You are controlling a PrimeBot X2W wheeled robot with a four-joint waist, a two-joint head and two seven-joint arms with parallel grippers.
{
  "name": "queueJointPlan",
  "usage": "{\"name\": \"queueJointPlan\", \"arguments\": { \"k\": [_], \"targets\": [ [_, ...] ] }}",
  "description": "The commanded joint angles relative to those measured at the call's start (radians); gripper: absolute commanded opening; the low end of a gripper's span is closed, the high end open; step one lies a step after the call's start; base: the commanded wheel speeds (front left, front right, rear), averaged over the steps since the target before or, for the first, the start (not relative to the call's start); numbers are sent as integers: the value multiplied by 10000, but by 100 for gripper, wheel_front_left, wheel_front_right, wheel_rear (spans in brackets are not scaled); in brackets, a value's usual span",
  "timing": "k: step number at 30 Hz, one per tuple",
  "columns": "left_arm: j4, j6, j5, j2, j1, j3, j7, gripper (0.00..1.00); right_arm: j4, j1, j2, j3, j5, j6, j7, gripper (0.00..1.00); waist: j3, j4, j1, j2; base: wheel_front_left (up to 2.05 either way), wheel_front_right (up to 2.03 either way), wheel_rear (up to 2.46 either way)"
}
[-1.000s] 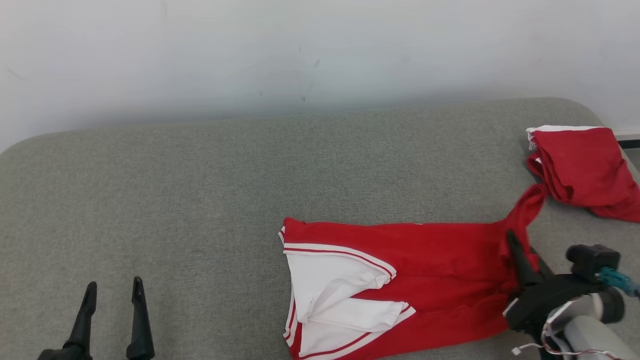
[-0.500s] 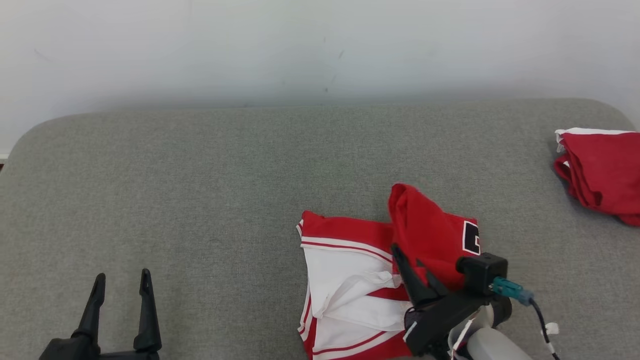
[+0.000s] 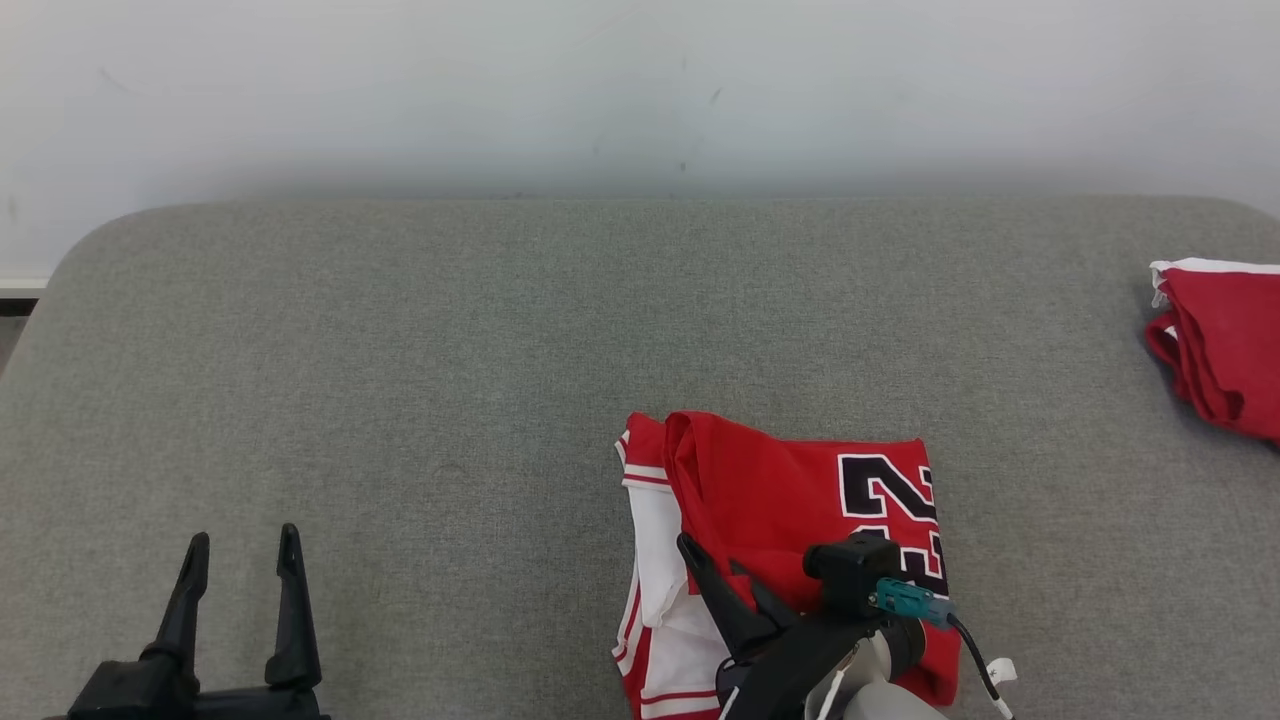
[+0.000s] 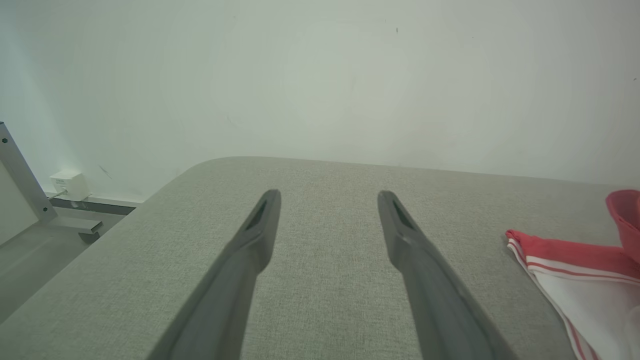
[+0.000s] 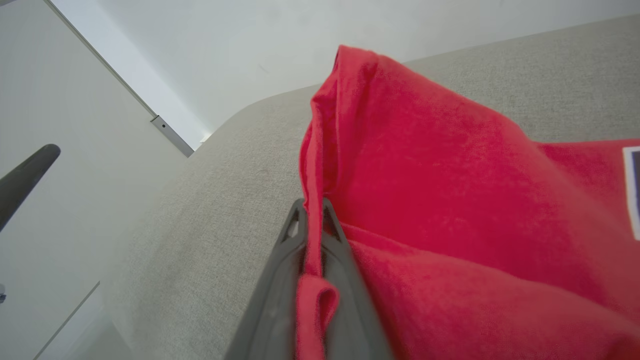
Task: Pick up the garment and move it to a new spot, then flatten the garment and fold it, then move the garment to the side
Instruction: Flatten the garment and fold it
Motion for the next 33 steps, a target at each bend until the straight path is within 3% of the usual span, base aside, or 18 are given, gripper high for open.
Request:
{"name": "queueJointPlan", "arguments": {
  "k": [1, 2, 9, 15, 25, 33],
  "targets": [
    [71, 29, -43, -2, -140, -21, -1, 100, 163, -181, 72, 90, 66, -28, -130, 47, 36, -4, 0, 0, 0, 0, 0],
    [88, 40, -53, -3, -164, -34, -1, 100, 194, -234, 103, 113, 112, -28, -194, 100, 38, -16, 0, 0, 0, 0, 0],
    [104, 76, -69, -2, -38, 27, -1, 100, -280, -588, -170, -138, -9, -28, -564, 100, -85, -281, 0, 0, 0, 0, 0],
    [15, 127, -72, 0, 77, 6, -1, 100, -1287, -490, -748, -1009, -333, -28, -625, 100, -215, -484, 0, 0, 0, 0, 0],
    [-109, 68, 74, -2, 228, 126, -1, 100, -3107, 1050, -1668, -3572, -1509, -28, -625, 100, -485, -860, 0, 0, 0, 0, 0],
    [-99, 39, 57, 0, 444, 55, -1, 100, -3866, 2686, -1705, -4753, -2179, -28, -628, 100, -696, -1039, 0, 0, 0, 0, 0]
  ]
}}
